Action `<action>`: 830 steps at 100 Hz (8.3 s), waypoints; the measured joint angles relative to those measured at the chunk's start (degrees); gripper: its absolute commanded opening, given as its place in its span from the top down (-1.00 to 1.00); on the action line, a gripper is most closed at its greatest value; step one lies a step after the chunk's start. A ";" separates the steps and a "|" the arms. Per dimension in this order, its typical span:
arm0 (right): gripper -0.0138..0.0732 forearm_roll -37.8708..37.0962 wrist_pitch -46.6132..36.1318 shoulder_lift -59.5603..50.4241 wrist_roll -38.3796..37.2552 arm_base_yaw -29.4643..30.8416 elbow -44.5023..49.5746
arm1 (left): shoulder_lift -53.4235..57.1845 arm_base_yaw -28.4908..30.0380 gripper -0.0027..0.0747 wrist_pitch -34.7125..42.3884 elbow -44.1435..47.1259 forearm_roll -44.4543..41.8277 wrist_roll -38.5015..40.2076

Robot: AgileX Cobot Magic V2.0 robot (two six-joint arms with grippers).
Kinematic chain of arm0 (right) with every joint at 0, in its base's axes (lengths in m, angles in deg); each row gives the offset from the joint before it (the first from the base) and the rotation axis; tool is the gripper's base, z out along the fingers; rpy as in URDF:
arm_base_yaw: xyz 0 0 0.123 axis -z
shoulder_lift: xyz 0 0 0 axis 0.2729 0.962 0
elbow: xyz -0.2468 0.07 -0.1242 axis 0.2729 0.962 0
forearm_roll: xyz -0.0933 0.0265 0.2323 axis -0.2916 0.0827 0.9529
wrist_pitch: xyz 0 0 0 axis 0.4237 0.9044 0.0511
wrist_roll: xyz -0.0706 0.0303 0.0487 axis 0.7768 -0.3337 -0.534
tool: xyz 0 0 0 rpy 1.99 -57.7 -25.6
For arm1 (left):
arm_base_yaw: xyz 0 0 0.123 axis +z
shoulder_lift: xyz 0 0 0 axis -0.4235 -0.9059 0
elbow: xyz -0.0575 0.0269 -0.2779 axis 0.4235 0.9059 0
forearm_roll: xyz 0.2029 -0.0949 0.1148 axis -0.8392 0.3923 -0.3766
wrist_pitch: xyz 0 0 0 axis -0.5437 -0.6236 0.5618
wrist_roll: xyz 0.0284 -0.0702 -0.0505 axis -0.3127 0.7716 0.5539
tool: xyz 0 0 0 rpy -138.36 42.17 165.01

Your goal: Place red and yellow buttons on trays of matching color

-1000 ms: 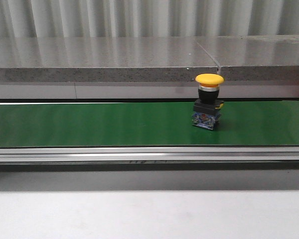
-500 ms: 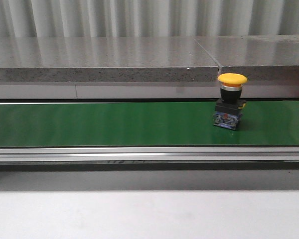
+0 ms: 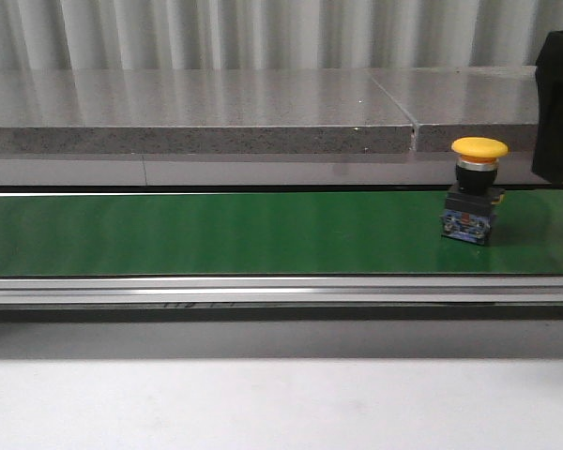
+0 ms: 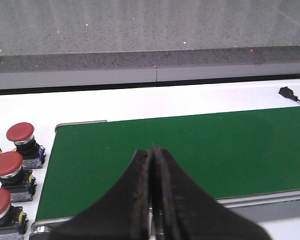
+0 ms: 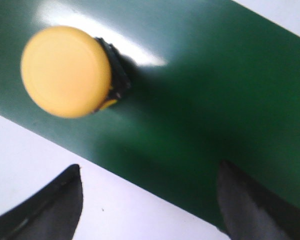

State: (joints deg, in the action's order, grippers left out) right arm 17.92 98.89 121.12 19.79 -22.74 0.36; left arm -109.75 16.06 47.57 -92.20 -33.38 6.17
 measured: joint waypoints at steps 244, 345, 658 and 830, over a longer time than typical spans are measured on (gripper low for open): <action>0.42 -8.20 -27.14 5.15 -23.01 38.24 14.51 | 0.00 0.00 0.98 0.00 0.00 0.00 0.00; -0.78 -5.97 -23.39 -6.42 -23.12 37.57 12.26 | 0.00 0.00 0.98 0.00 0.00 0.00 0.00; 0.84 -5.03 -31.83 -53.86 -12.04 4.90 36.66 | -6.05 11.87 -0.50 -1.49 -5.90 -4.54 14.52; 0.84 -5.03 -31.83 -53.86 -12.04 4.90 36.66 | -68.57 33.96 -0.50 -11.37 -29.13 5.40 12.39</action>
State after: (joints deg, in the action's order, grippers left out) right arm 12.89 67.06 67.26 7.75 -17.84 37.02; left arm -178.32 50.02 36.19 -121.33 -27.98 18.56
